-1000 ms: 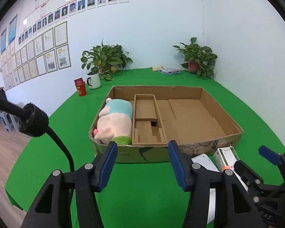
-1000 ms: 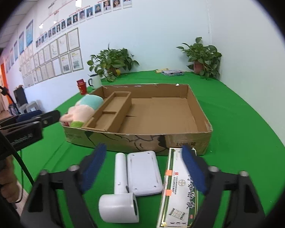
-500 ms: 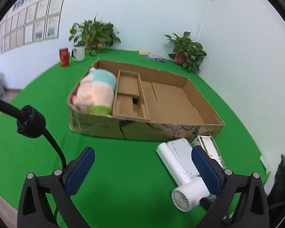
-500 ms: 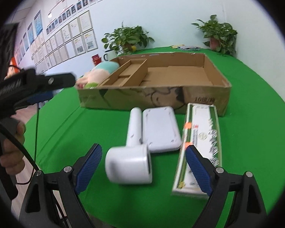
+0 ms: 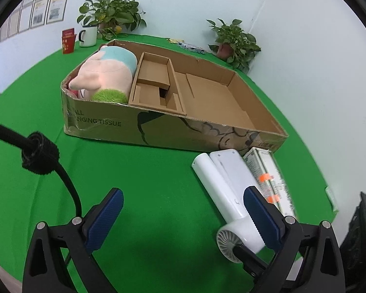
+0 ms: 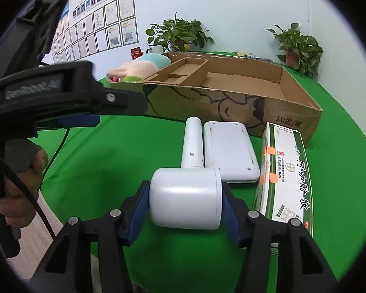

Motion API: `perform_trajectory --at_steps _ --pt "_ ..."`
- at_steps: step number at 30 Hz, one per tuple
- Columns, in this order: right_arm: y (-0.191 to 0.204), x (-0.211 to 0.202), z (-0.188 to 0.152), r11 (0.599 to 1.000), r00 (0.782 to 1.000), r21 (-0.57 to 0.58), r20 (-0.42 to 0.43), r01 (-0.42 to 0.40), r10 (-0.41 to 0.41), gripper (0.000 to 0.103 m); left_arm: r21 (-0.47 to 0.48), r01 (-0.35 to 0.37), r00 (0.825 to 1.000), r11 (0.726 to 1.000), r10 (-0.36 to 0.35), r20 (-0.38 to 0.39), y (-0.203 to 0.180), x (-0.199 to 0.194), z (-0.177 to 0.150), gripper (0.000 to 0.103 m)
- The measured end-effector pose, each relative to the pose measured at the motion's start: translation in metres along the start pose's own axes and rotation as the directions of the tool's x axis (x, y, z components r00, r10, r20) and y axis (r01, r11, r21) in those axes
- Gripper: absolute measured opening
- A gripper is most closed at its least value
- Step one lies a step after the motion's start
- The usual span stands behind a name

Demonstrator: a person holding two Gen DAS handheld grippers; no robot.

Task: Organize objects
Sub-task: 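Grasp the hair dryer head with the right gripper while the left gripper grasps its handle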

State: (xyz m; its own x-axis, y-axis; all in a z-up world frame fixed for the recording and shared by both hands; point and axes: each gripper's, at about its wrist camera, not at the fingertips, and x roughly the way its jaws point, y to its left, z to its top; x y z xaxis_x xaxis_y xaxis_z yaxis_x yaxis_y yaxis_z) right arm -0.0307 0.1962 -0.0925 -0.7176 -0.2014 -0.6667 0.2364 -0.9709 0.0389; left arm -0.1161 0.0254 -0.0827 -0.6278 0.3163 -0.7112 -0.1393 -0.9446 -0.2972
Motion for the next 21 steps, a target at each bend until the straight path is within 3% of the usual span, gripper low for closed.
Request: perform_trajectory --at_steps 2,6,8,11,15,21 --pt "0.0 -0.004 -0.003 1.0 1.0 0.016 0.001 -0.027 0.027 0.055 0.021 -0.007 1.0 1.0 0.007 -0.015 -0.003 0.005 -0.001 0.097" --pt "0.01 -0.015 -0.012 0.999 0.999 0.024 -0.006 -0.044 0.044 0.057 0.001 0.063 0.995 0.998 -0.063 -0.077 -0.001 0.019 -0.004 0.097" --pt "0.014 -0.013 -0.012 0.997 0.998 0.03 -0.022 -0.065 0.066 0.06 -0.024 0.111 0.986 0.994 -0.113 -0.122 -0.001 0.029 -0.004 0.094" --pt "0.016 -0.013 -0.01 0.995 0.996 0.038 -0.021 -0.089 0.09 0.072 -0.055 0.179 0.966 0.982 -0.186 -0.179 -0.002 0.043 -0.004 0.092" --pt "0.011 -0.011 -0.004 0.994 0.996 0.063 -0.004 -0.092 0.092 0.073 -0.094 0.238 0.94 0.967 -0.254 -0.227 -0.004 0.056 -0.002 0.091" --pt "0.009 -0.007 0.001 0.994 0.996 0.066 -0.015 -0.087 0.088 0.073 -0.126 0.256 0.92 0.958 -0.282 -0.274 -0.006 0.073 0.0 0.086"
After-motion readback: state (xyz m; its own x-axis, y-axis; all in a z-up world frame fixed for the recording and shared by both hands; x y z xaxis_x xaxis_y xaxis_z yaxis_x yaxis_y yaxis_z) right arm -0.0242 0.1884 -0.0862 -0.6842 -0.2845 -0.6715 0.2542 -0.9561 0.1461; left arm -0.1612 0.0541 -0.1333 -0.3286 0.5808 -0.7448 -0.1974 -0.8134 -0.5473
